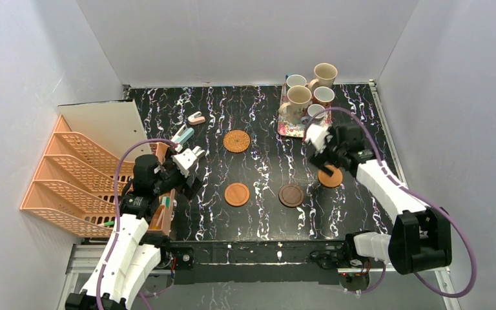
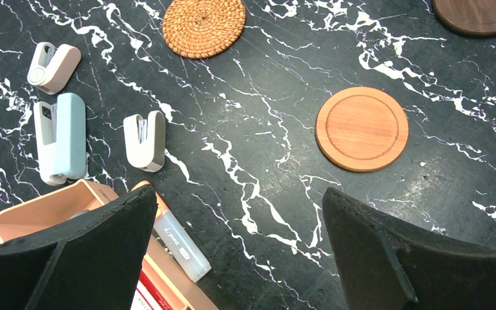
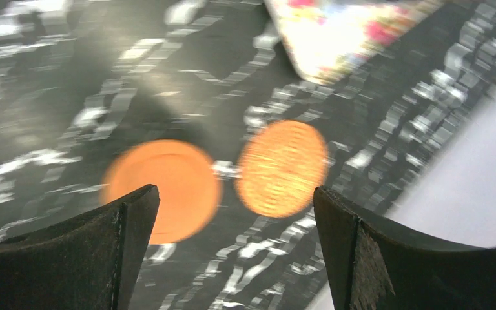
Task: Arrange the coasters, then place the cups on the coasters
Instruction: Move the coaster to the center of the board.
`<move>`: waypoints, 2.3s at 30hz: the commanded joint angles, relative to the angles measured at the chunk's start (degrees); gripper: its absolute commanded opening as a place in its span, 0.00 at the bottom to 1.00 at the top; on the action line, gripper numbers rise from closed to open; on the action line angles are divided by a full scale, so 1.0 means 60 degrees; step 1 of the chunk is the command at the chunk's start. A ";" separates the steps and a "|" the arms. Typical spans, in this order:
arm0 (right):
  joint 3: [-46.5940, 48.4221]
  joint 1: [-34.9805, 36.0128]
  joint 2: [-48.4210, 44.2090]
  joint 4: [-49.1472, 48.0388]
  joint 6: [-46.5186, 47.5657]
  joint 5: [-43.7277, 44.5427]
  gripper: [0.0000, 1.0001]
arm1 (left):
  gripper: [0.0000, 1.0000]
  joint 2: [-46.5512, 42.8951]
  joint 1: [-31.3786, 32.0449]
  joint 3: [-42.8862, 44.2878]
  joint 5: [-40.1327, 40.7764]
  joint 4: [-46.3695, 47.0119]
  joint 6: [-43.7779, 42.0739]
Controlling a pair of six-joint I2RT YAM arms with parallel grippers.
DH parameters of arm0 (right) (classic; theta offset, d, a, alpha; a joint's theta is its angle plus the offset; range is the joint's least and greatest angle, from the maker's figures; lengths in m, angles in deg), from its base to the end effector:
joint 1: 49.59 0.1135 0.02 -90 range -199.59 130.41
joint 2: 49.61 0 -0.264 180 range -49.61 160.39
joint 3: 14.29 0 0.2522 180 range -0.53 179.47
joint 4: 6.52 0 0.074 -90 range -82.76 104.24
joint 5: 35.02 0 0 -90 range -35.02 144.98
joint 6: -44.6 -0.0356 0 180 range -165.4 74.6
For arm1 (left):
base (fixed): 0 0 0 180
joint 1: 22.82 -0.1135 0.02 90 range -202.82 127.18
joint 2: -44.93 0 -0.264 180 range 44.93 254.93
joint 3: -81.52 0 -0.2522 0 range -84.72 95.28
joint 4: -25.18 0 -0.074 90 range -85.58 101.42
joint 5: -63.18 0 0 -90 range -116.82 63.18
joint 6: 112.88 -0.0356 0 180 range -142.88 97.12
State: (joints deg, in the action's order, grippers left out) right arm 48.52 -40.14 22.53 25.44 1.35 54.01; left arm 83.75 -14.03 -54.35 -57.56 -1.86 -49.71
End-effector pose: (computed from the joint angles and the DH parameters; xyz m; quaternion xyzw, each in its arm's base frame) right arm 0.2665 0.0450 0.2516 -0.4322 0.8020 -0.1246 0.3932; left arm 0.1579 -0.0428 0.2636 0.3857 0.7144 -0.1318 0.5688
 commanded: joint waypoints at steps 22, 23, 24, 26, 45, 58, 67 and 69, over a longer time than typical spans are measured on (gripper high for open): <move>-0.1761 0.4853 0.0622 -0.0448 -0.1315 -0.0700 0.98 | 0.98 0.3732 0.1452 0.1546 0.0855 0.2049 0.0015; -0.1795 0.4912 0.0652 -0.0564 -0.1347 -0.0563 0.98 | 0.98 0.3870 0.1682 0.1391 0.1212 0.2387 -0.0031; -0.1843 0.4968 0.0672 -0.0653 -0.1358 -0.0469 0.98 | 0.98 0.4002 0.1910 0.1266 0.1505 0.2703 -0.0052; -0.1948 0.5093 0.0740 -0.0884 -0.1426 -0.0298 0.98 | 0.98 0.4256 0.2302 0.1053 0.1937 0.3173 -0.0167; -0.2413 0.5490 -0.0261 -0.1388 -0.1500 0.0586 0.98 | 0.98 0.6043 0.5683 -0.0444 0.5454 0.5245 -0.1254; -0.2141 0.5238 -0.0900 -0.0783 -0.1434 0.0532 0.98 | 0.98 0.5821 0.6488 -0.0830 0.6264 0.3759 -0.1749; -0.1643 0.5254 0.0099 -0.0865 -0.1475 -0.0040 0.98 | 0.98 0.4002 0.6488 -0.1544 0.6299 0.2513 -0.1798; -0.1565 0.5266 0.0322 -0.0876 -0.1469 0.0004 0.98 | 0.98 0.3853 0.6488 -0.1612 0.6344 0.2414 -0.1720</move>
State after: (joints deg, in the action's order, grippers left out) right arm 36.00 -8.60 22.70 20.81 -7.57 55.82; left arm 108.74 24.66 -62.20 -20.17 18.79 -60.31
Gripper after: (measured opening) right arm 0.983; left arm 0.981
